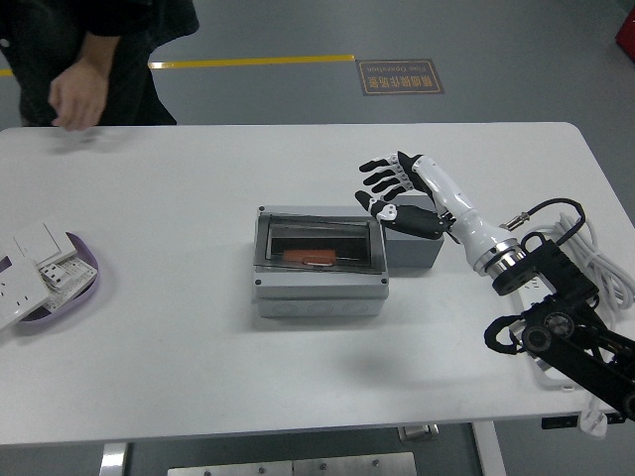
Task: Pick up the cylinder from the cube,place it in the box,flap close box
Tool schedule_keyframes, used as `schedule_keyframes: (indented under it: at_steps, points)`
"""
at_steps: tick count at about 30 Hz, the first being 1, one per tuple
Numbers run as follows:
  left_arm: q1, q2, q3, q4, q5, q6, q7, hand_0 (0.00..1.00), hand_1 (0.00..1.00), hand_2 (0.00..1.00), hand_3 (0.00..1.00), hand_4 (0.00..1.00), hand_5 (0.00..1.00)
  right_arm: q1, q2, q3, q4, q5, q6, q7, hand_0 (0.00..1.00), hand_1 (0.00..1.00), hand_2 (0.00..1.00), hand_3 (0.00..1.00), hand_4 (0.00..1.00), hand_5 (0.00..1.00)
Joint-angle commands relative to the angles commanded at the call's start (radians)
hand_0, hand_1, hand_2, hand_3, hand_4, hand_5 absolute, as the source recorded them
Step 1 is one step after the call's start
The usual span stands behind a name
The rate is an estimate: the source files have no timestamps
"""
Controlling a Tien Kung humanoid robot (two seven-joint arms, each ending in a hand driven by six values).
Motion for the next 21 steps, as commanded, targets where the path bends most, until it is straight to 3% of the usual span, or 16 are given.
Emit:
schedule_keyframes:
  at_steps: [4,10,12,13,18,19,21]
  points:
    - [0.004,0.0,0.0,0.0,0.002,0.0,0.0,0.592,0.627,0.619,0.638,0.699,0.217,-0.066,0.032,0.111,-0.079,0.159,0.057,0.105,0.528,0.557,0.6,0.65,0.692,0.361]
    - [0.007,0.003,0.0,-0.002,0.005,0.0,-0.001,0.593,0.628,0.619,0.638,0.699,0.217,-0.088,0.036,0.22,-0.153,0.368,0.09,0.238,0.576,0.572,0.601,0.649,0.698,0.345]
    - [0.008,0.004,0.0,-0.002,0.006,0.0,-0.001,0.593,0.628,0.619,0.638,0.699,0.217,-0.088,0.039,0.232,-0.16,0.416,0.089,0.263,0.576,0.572,0.601,0.649,0.698,0.345]
    - [0.008,0.005,0.0,-0.002,0.007,0.0,-0.001,0.593,0.627,0.619,0.638,0.699,0.217,-0.087,0.042,0.237,-0.162,0.442,0.089,0.27,0.662,0.613,0.607,0.643,0.718,0.324]
    - [0.015,0.003,-0.01,-0.001,0.01,0.0,-0.002,0.593,0.627,0.619,0.638,0.699,0.217,-0.087,0.052,0.247,-0.165,0.522,0.082,0.28,0.662,0.613,0.607,0.643,0.718,0.324]
    - [0.016,0.002,-0.011,-0.001,0.009,0.0,-0.002,0.593,0.627,0.618,0.638,0.699,0.218,-0.088,0.053,0.247,-0.166,0.527,0.081,0.28,0.682,0.634,0.623,0.635,0.766,0.294]
    - [0.019,0.0,-0.014,-0.001,0.01,0.0,-0.002,0.593,0.627,0.618,0.638,0.699,0.218,-0.092,0.054,0.249,-0.166,0.534,0.079,0.28,0.682,0.634,0.623,0.635,0.766,0.294]
